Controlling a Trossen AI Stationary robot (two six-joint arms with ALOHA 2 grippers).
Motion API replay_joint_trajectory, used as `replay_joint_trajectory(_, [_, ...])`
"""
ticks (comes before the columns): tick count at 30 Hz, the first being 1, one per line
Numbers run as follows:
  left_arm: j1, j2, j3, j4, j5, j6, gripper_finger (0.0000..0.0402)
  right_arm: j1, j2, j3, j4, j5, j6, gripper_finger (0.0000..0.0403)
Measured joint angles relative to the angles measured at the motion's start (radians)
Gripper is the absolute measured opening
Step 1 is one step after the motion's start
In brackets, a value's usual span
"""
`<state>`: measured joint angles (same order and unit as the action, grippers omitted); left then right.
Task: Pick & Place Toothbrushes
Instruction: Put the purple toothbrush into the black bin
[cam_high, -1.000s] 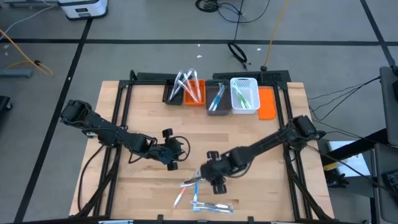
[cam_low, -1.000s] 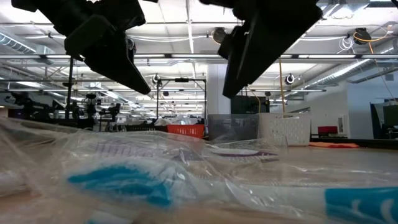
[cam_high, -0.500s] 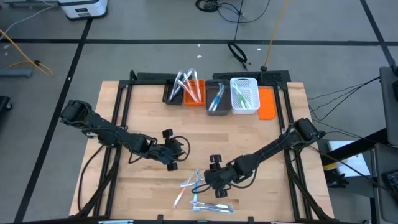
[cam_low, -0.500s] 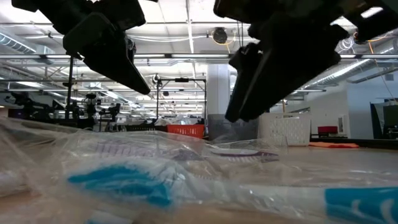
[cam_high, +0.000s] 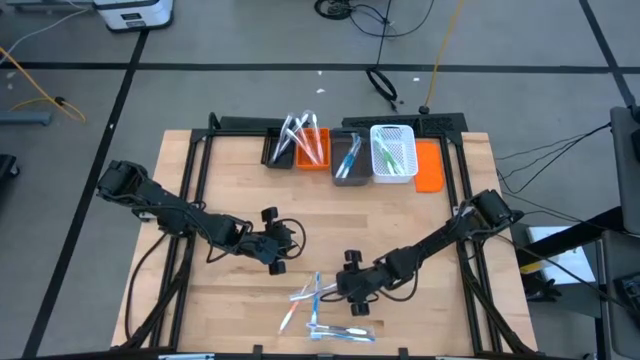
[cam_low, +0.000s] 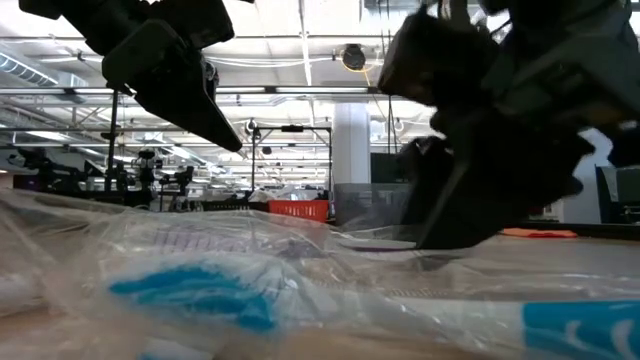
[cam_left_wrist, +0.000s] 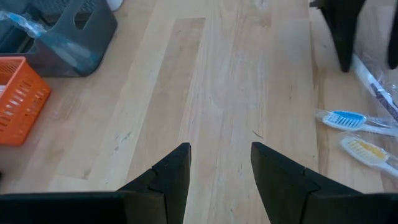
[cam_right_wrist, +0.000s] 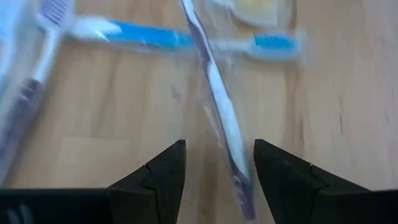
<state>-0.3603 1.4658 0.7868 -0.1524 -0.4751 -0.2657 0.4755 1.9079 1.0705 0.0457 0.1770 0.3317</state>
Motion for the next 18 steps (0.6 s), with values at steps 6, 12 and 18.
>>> replay_joint_trajectory(6, [0.0,0.0,0.0,0.0,0.0,0.0,0.017,0.01,0.0,-0.035,0.065,0.002,0.015,0.018])
replay_joint_trajectory(12, [0.0,0.0,0.0,0.0,0.0,0.0,0.017,0.011,0.004,-0.035,0.056,0.006,0.025,0.0157])
replay_joint_trajectory(18, [0.0,0.0,0.0,0.0,0.0,0.0,0.017,0.01,0.004,-0.035,0.055,0.007,0.026,0.0079])
